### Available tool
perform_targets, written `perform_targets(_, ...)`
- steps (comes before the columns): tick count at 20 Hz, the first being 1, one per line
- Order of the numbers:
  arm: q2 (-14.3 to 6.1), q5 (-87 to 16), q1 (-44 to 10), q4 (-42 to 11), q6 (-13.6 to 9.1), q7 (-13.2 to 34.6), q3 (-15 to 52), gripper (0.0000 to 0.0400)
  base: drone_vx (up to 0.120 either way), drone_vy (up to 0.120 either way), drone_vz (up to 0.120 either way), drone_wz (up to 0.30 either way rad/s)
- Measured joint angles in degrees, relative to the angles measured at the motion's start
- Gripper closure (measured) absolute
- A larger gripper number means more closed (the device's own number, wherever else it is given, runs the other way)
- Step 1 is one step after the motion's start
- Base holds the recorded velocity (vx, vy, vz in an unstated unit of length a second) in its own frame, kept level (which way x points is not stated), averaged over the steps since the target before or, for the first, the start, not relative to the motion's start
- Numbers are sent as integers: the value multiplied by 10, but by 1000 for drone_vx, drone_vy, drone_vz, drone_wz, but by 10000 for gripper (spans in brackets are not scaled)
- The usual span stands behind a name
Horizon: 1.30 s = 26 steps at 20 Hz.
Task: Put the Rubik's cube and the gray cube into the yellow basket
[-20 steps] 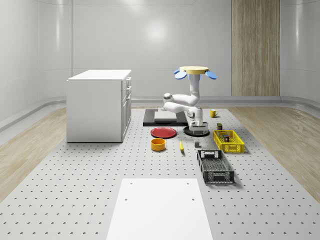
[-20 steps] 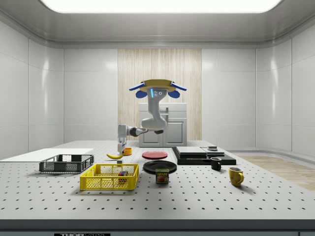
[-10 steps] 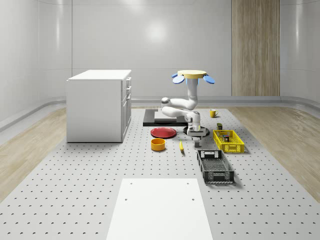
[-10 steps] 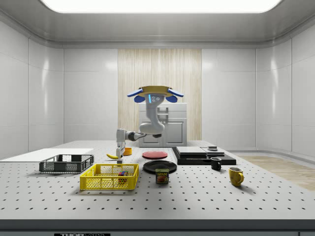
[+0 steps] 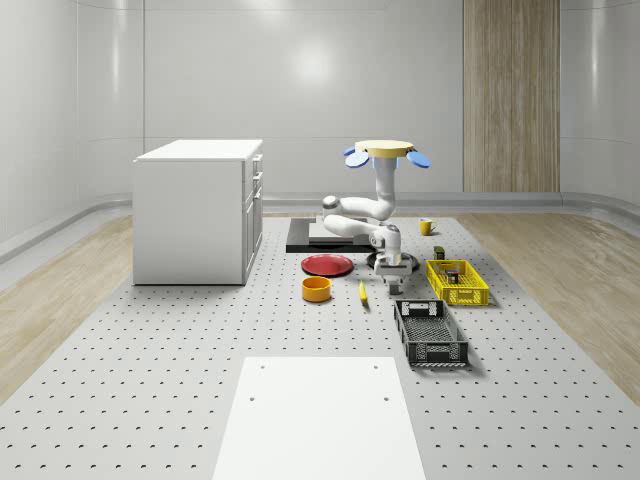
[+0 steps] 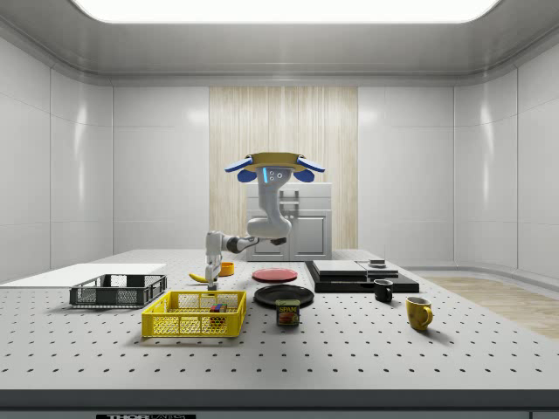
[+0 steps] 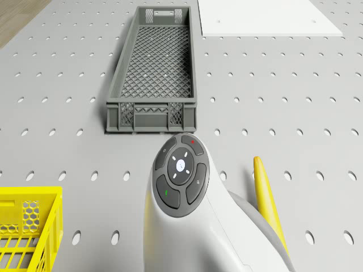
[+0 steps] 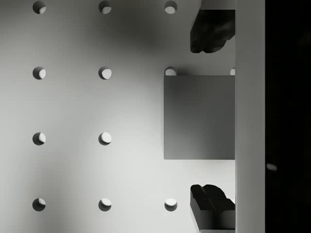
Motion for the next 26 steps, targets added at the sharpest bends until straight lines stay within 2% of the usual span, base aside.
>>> perform_targets(11,10,-24,-23,27,8,0,-24,0,0,0,0,0)
perform_targets(26,17,-35,-24,33,7,-2,-33,0,-8,0,0,0)
